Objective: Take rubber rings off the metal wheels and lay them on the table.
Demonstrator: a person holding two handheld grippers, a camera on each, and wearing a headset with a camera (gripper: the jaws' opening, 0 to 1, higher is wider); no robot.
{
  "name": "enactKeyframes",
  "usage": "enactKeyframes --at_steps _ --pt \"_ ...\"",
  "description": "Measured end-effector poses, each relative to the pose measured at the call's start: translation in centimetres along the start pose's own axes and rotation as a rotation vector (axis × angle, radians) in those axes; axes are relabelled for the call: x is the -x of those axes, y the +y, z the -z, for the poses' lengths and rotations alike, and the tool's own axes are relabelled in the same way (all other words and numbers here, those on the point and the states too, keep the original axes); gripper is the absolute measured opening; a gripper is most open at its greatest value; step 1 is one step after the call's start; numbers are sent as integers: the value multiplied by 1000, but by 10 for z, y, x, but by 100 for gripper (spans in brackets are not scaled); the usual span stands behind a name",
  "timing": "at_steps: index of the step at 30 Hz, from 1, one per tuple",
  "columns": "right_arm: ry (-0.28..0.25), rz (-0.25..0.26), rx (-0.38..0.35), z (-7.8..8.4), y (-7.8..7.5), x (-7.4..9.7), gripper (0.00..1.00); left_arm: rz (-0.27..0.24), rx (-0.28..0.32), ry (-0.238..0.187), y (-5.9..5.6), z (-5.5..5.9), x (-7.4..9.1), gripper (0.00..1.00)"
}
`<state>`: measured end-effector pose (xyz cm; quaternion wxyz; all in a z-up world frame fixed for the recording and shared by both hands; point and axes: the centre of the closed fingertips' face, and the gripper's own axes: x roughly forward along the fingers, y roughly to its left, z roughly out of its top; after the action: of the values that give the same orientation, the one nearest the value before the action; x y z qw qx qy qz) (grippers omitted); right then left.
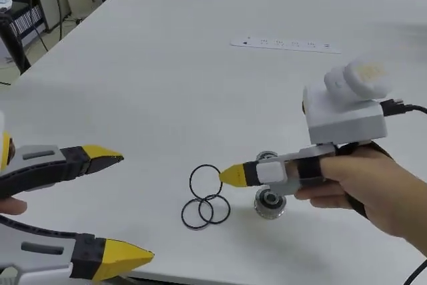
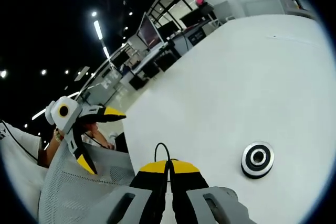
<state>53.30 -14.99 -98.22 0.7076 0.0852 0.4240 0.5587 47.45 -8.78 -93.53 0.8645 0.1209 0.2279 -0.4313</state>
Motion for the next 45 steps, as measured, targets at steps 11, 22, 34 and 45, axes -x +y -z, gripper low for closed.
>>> enactKeyframes --at_steps 11,22,34,45 --pt "51 47 22 15 -6 -10 0 -2 8 -16 -1 -2 -1 77" --pt "91 89 77 24 -11 -15 0 -9 13 -21 1 -2 -1 76" --pt "78 92 63 20 -16 -16 0 -7 6 -5 0 1 -2 75" --pt "97 121 121 22 -19 -16 5 -2 -3 10 -1 3 -3 75"
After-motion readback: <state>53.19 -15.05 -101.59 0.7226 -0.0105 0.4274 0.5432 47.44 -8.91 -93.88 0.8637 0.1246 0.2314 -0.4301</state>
